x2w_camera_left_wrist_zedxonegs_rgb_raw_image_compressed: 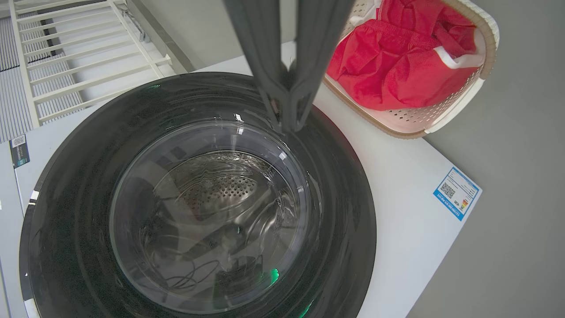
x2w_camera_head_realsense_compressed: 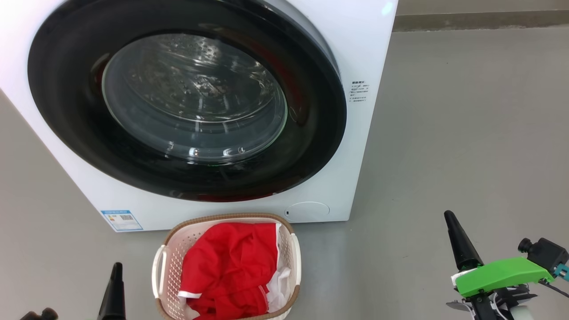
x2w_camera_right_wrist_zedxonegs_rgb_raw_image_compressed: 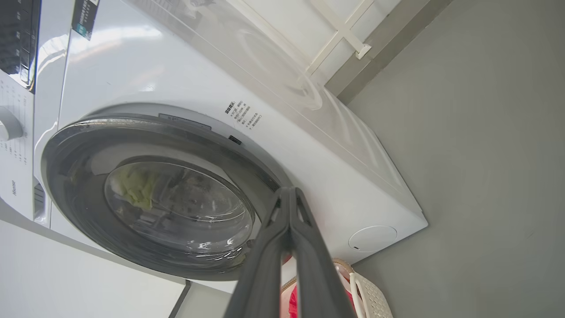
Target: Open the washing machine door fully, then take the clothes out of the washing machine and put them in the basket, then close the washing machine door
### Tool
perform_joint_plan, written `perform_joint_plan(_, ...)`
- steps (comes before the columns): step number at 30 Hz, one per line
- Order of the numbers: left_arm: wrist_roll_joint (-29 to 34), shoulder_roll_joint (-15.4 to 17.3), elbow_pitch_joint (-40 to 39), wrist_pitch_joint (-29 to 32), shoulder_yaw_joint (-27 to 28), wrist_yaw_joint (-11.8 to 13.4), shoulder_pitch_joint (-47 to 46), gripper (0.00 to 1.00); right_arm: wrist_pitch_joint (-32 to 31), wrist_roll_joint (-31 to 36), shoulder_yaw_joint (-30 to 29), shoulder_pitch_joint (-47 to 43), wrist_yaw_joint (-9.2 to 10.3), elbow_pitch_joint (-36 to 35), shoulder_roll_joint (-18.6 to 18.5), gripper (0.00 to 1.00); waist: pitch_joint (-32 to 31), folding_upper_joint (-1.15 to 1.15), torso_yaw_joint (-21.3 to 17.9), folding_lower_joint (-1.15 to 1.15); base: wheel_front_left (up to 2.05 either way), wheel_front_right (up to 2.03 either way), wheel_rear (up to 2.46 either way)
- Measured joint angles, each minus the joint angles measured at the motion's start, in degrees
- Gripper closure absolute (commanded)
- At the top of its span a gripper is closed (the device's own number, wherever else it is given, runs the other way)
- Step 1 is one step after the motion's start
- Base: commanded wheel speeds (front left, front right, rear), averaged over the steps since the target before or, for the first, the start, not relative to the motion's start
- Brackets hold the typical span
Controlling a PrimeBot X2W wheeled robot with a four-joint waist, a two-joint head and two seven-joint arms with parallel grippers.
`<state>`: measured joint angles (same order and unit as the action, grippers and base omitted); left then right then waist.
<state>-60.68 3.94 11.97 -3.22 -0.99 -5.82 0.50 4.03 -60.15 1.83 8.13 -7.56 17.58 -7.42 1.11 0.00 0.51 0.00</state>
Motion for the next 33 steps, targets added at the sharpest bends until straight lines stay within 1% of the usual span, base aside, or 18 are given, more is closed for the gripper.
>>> perform_joint_plan(33, -17.2, -0.9, 1.8, 5.2, 2.9, -0.5, -2.4, 1.00, -5.5, -17.5, -4.8, -1.4, 0.01, -1.0, 2.4, 1.00, -0.5, 0.00, -0.3, 0.00, 0.00, 0.00, 0.00)
